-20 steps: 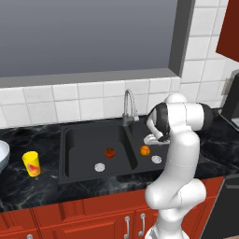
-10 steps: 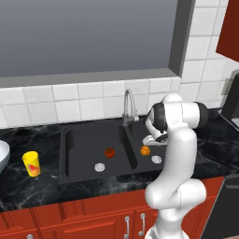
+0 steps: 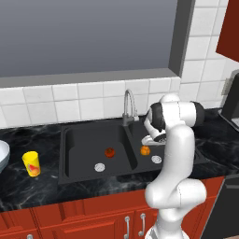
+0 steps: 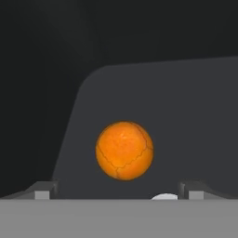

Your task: Remove the tomato and orange from the sink. Then move the bowl and cup from the counter to the sink for washing.

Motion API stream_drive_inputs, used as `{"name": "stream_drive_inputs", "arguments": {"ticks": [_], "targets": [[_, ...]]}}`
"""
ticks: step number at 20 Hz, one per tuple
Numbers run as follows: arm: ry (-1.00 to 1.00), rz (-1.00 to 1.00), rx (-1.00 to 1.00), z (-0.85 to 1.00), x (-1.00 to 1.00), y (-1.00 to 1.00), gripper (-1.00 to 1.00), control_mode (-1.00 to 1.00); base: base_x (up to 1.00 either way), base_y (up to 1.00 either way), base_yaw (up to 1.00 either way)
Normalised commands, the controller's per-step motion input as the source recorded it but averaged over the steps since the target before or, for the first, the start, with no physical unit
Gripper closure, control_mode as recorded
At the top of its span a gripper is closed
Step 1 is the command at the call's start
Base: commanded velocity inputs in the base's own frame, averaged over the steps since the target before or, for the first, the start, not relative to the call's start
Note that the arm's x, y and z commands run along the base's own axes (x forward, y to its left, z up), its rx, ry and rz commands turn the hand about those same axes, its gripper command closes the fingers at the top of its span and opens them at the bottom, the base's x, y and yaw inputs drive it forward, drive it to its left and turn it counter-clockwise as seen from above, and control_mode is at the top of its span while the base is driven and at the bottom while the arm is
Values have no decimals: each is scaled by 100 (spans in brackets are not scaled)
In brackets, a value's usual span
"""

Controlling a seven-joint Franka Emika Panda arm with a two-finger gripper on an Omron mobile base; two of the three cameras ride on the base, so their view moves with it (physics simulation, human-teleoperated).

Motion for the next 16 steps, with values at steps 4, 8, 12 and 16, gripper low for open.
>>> {"name": "stream_drive_inputs", "arguments": {"ticks": [4,8,12,16], "targets": [[0,-1,0,-15,10,5,-100,-100,0,0,0],[0,-1,0,-14,15,5,-100,-100,0,0,0],[0,-1,0,-14,11,3,-100,-100,0,0,0],[0,0,0,-16,7,3,-100,-100,0,0,0]]}}
